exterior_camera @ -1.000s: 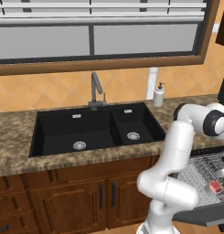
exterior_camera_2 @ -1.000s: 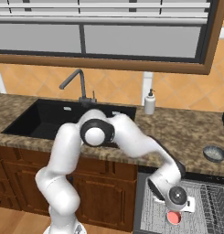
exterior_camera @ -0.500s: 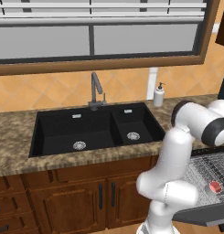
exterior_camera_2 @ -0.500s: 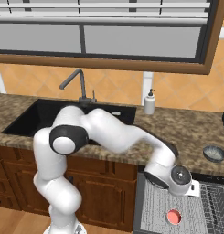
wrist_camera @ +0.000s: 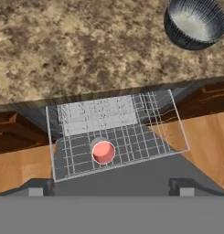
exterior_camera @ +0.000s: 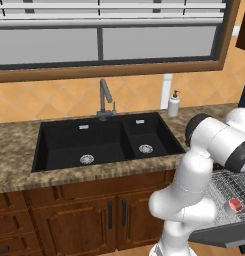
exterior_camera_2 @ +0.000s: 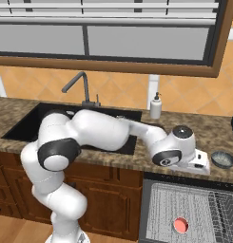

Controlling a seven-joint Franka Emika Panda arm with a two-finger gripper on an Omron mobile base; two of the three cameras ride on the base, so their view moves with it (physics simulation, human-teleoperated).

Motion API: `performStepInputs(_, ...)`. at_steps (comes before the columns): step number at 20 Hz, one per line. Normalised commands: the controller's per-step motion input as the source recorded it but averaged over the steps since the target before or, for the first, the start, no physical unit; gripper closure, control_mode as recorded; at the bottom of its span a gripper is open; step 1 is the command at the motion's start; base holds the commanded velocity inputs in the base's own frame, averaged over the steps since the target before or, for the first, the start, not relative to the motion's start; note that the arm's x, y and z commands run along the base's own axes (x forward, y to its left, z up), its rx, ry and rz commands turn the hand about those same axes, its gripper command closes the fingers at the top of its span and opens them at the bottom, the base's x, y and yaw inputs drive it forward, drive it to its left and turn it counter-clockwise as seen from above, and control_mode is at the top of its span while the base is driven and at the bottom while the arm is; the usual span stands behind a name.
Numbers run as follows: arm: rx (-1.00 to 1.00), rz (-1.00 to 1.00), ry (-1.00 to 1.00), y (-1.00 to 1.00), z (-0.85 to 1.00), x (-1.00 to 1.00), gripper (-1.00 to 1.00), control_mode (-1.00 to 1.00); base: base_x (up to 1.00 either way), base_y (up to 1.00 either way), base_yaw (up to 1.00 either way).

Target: Pick up the cup and bowl from the counter, place them in the dishwasher, and close the dishwasher door.

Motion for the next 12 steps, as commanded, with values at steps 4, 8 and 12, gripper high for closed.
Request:
performStepInputs(4, 0.00, 0.00, 0.01, 0.00, 0.00, 0.59, -1.00, -1.00, 0.00, 0.00, 0.00)
performStepInputs(8, 0.00, 0.00, 0.00, -0.02, 0.01, 0.35, -1.00, -1.00, 0.00, 0.00, 0.00)
performStepInputs(12, 0.00, 0.00, 0.00, -0.21, 0.21, 0.31, -1.00, -1.00, 0.00, 0.00, 0.00)
